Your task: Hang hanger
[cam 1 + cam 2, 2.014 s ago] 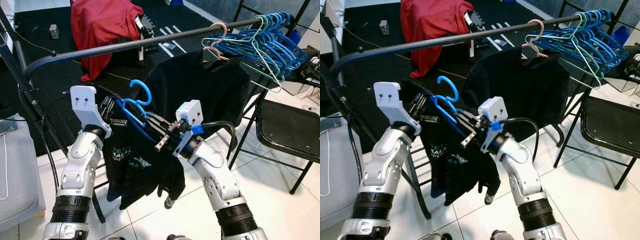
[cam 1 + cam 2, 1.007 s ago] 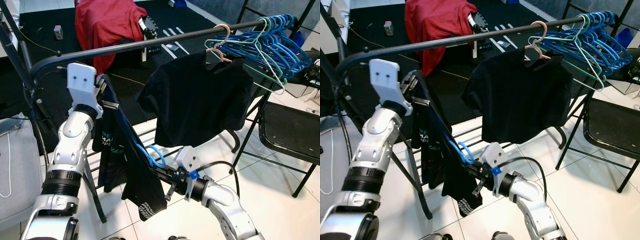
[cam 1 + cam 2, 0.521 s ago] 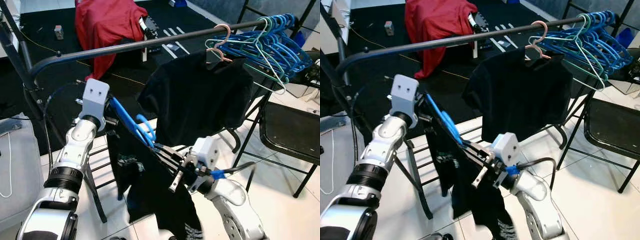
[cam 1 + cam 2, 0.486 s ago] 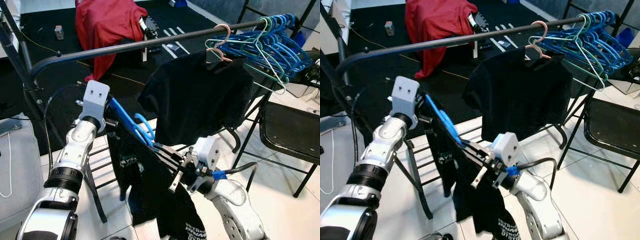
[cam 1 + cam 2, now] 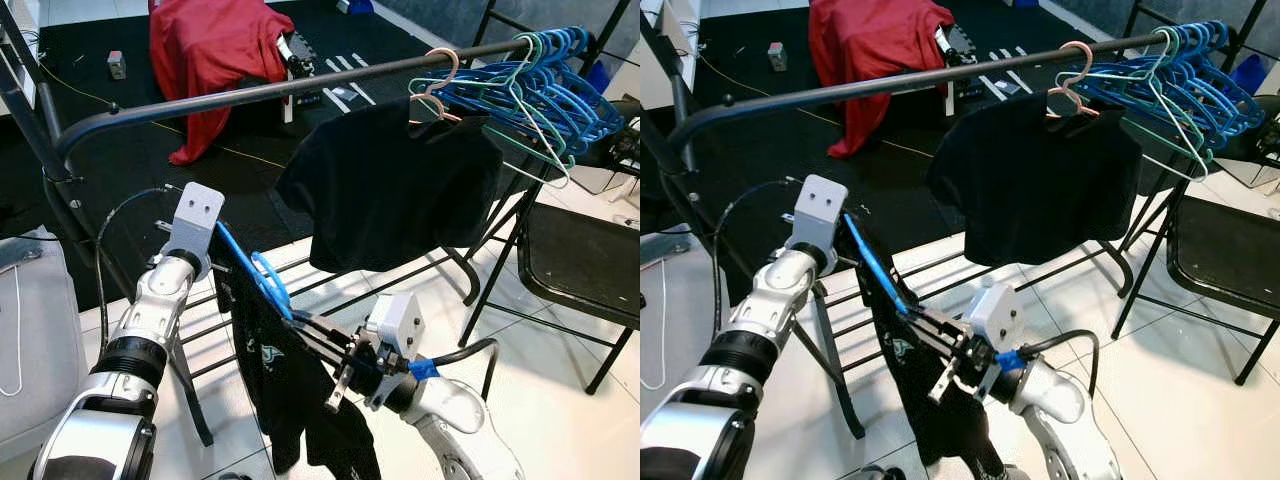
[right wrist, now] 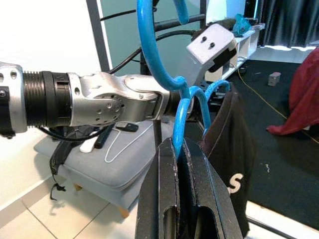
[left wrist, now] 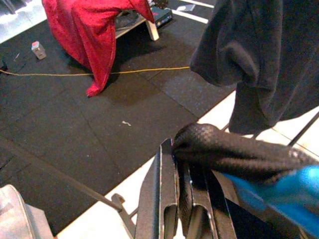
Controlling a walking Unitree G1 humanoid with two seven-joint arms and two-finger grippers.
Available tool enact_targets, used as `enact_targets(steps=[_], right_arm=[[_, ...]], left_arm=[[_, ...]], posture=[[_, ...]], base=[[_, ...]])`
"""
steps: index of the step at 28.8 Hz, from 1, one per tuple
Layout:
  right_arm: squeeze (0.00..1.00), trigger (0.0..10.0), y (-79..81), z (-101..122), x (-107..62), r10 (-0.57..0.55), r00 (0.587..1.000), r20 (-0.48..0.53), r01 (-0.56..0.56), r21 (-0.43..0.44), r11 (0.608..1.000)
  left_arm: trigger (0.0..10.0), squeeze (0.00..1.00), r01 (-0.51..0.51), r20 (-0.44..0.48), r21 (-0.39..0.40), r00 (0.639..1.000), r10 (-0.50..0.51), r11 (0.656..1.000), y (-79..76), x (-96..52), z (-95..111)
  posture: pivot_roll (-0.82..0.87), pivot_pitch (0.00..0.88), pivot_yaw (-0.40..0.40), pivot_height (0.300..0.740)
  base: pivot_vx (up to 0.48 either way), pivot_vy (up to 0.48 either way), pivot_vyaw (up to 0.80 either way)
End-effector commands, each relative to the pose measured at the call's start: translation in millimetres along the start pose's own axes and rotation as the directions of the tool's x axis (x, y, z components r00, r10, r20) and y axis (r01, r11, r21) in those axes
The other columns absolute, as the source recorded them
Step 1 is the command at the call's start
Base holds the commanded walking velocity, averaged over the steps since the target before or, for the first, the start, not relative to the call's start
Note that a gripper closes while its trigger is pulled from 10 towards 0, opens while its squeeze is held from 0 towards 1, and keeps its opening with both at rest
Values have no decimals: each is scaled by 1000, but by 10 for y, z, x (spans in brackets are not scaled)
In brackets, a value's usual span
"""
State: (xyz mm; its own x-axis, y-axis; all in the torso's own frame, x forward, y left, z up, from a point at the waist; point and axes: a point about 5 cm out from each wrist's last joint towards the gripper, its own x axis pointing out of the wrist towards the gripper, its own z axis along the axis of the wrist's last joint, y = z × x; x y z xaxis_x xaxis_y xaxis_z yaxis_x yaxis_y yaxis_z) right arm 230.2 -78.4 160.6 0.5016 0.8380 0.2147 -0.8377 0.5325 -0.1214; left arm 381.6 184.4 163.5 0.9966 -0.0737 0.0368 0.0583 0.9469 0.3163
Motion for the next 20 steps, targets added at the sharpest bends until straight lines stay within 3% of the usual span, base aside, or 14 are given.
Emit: enact_targets(steps=[1,2,5,6,7,10,12,18,19,20], right_arm=[[0,0,15,16,-18,-1,1000,-27,0,-36,999],[0,0,-44,-116,-70,-63,990,-126,61,-17,998],[0,0,-84,-210,-114,-105,975,-196,106,-7,994],[0,0,-90,-345,-189,-82,948,-306,94,26,995],[0,0,-78,-462,-266,-48,916,-399,100,111,989],[0,0,-72,-551,-352,-10,880,-475,104,173,979],[0,0,-105,-684,-521,20,813,-582,164,261,951],[0,0,-122,-719,-591,35,788,-615,187,294,937],[0,0,-86,-732,-628,84,769,-633,161,319,934],[0,0,-71,-726,-631,98,777,-621,127,307,943]], left_arm=[[0,0,-4,-13,-12,1000,4,1000,16,-16,-62],[0,0,5,28,-42,1000,-4,999,8,-9,-1],[0,0,12,59,-61,998,-8,998,5,-5,46],[0,0,30,96,-70,995,-23,997,-1,3,121],[0,0,41,131,-73,991,-32,996,0,13,198],[0,0,41,165,-81,986,-28,996,15,28,277],[0,0,17,234,-110,972,9,994,84,68,465],[0,0,-1,271,-131,962,37,991,140,96,582],[0,0,-7,285,-138,957,46,990,163,112,637],[0,0,-7,296,-141,954,49,990,174,131,685]], posture=[[-69,166,12,740],[-69,167,11,740],[-69,167,11,740],[-68,166,12,740],[-68,167,12,740],[-69,166,12,740],[-70,167,12,740],[-69,163,12,740],[-70,160,14,740],[-68,157,13,740]], base=[[0,0,0],[0,0,0],[0,0,0],[0,0,0],[0,0,0],[0,0,0],[0,0,0],[0,0,0],[0,0,0],[0,0,0]])
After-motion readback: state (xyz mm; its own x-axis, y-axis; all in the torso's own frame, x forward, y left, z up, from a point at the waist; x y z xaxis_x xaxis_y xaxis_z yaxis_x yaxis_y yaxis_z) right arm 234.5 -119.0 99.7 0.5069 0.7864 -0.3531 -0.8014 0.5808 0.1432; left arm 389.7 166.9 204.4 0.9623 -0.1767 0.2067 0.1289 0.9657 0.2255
